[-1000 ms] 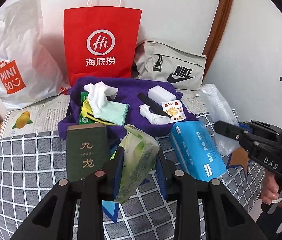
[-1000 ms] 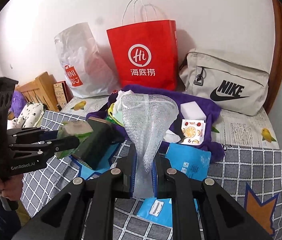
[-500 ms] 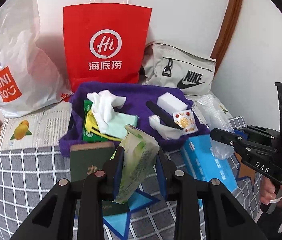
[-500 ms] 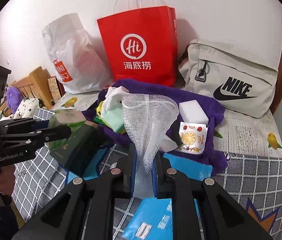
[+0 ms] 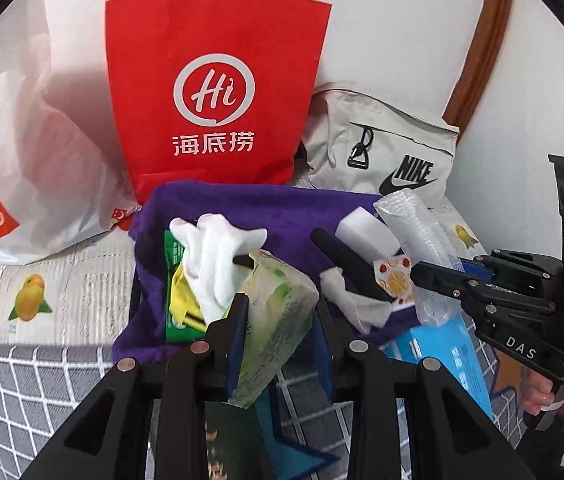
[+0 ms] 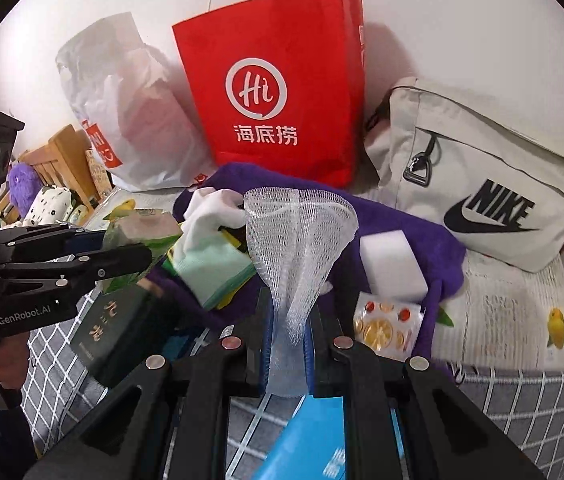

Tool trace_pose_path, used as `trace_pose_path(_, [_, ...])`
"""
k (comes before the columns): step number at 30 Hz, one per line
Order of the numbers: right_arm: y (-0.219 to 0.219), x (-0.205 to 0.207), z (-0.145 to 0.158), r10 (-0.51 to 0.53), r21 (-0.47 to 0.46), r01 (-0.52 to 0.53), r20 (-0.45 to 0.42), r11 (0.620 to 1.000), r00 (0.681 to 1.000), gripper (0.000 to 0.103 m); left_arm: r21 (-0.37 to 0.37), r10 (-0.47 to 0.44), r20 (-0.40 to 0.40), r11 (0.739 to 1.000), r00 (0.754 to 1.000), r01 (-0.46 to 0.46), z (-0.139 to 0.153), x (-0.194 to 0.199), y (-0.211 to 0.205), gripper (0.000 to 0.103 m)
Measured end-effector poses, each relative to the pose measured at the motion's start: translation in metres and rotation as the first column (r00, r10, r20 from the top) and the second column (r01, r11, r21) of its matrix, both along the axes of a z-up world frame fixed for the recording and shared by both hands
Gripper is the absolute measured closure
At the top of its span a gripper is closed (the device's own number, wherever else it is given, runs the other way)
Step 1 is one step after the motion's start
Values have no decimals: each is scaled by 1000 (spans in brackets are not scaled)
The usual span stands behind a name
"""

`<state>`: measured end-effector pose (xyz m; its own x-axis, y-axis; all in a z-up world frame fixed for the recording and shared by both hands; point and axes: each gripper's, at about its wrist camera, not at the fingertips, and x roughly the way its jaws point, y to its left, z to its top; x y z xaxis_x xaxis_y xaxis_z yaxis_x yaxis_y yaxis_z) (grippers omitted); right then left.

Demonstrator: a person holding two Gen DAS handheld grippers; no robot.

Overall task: Organize soft objects
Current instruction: 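Lower the green packet onto the towel with the left tool while the right tool lowers the mesh bag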

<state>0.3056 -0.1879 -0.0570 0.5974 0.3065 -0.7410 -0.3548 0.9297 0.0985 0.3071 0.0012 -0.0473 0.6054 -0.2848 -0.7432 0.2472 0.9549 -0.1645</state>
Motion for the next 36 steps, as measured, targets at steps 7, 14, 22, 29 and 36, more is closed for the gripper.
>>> trace_pose_path(7, [-1, 31, -8, 6, -25, -7, -21, 1000, 1000, 89, -2, -9, -36, 1000, 999, 9, -11, 35, -13, 74])
trace_pose_path(14, [-1, 51, -26, 7, -32, -9, -69, 999, 998, 89, -5, -6, -72, 1000, 997, 6, -24, 55, -20, 74])
trace_pose_path(22, [-6, 68, -56, -13, -53, 5, -147, 999, 989, 89, -22, -17, -111, 1000, 994, 14, -41, 66, -17, 74])
trace_pose_path(29, [-10, 74, -71, -15, -65, 3, -185, 998, 983, 89, -36, -26, -118, 999, 993, 22, -46, 69, -19, 74])
trace_pose_path(36, [-11, 76, -73, -14, -66, 1, -196, 998, 981, 89, -34, -37, -114, 999, 993, 33, -51, 70, -24, 74])
